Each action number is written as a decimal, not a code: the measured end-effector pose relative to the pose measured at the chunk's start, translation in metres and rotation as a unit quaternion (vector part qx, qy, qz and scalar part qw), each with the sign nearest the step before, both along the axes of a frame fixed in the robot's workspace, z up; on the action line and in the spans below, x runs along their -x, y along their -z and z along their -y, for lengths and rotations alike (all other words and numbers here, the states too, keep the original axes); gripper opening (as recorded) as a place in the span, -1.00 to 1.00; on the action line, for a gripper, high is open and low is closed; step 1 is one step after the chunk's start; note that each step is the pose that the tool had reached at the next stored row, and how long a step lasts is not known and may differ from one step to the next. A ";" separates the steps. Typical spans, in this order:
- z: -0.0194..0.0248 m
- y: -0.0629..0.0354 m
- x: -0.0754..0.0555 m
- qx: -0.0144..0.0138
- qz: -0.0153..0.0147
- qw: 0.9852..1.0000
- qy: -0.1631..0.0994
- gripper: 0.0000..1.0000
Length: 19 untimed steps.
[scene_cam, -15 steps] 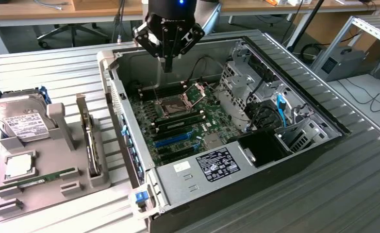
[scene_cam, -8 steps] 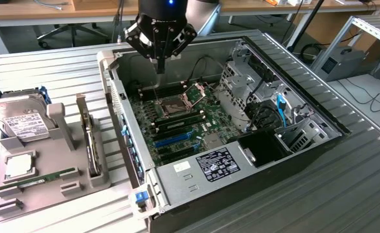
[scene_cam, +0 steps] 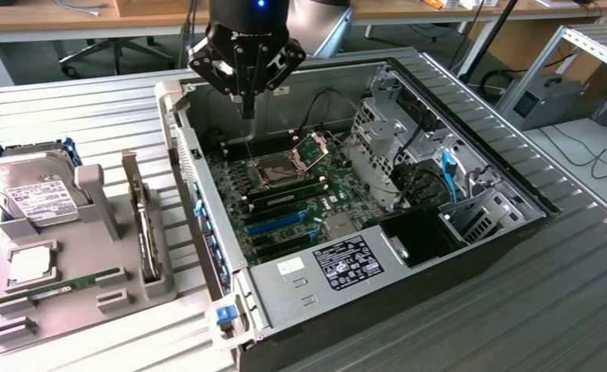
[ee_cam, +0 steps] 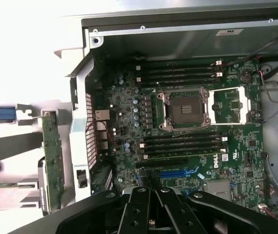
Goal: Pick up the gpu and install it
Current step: 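Reach for the gpu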
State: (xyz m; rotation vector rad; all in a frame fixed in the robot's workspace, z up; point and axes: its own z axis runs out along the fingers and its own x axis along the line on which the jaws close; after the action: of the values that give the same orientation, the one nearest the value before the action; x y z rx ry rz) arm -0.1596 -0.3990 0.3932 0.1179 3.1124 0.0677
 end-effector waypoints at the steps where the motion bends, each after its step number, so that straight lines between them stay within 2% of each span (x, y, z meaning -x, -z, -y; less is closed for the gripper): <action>1: 0.0000 0.0000 0.001 0.000 0.000 1.000 0.000 -0.79; 9: 0.0000 0.0000 0.012 0.000 0.000 1.000 0.000 -0.79; 19: 0.0000 0.0000 0.014 0.000 0.000 1.000 0.000 -0.79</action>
State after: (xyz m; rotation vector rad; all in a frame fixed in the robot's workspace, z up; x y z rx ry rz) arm -0.1735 -0.3989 0.3931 0.1180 3.1125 0.0677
